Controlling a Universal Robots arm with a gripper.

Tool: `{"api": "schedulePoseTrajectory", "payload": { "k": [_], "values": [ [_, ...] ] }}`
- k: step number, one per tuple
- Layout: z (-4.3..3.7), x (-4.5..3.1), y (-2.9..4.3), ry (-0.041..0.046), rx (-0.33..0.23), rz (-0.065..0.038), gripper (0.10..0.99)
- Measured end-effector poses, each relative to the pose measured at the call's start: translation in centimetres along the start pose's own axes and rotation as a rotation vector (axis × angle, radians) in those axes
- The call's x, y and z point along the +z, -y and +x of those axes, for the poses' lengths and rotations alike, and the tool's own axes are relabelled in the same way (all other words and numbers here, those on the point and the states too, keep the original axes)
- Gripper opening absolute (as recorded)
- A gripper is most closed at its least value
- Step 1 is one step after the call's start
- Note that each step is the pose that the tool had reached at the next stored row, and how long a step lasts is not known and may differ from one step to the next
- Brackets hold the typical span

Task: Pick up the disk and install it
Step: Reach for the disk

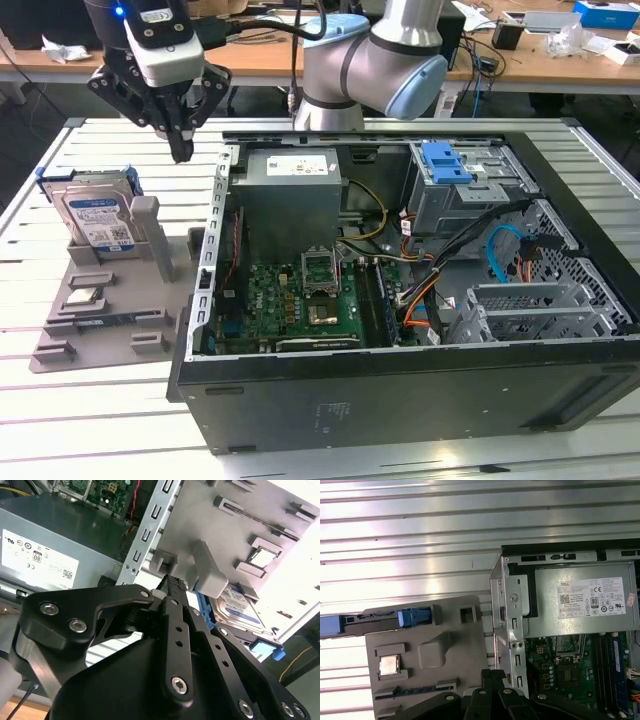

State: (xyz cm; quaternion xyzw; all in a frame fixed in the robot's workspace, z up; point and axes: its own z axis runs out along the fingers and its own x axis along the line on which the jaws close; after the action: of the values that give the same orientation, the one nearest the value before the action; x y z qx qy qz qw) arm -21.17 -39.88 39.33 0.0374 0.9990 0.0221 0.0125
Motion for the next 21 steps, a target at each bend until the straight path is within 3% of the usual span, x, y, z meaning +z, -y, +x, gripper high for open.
{"api": "schedulePoseTrajectory", "payload": {
  "k": [3, 13, 21],
  "values": [
    [0.73, -0.01, 0.06, 0.0001, 0.000, 0.000, 0.106],
    [1.93, -0.05, 0.15, 0.0000, 0.000, 0.000, 0.106],
    [3.42, -0.09, 0.26, 0.0000, 0.000, 0.000, 0.106]
  ]
}}
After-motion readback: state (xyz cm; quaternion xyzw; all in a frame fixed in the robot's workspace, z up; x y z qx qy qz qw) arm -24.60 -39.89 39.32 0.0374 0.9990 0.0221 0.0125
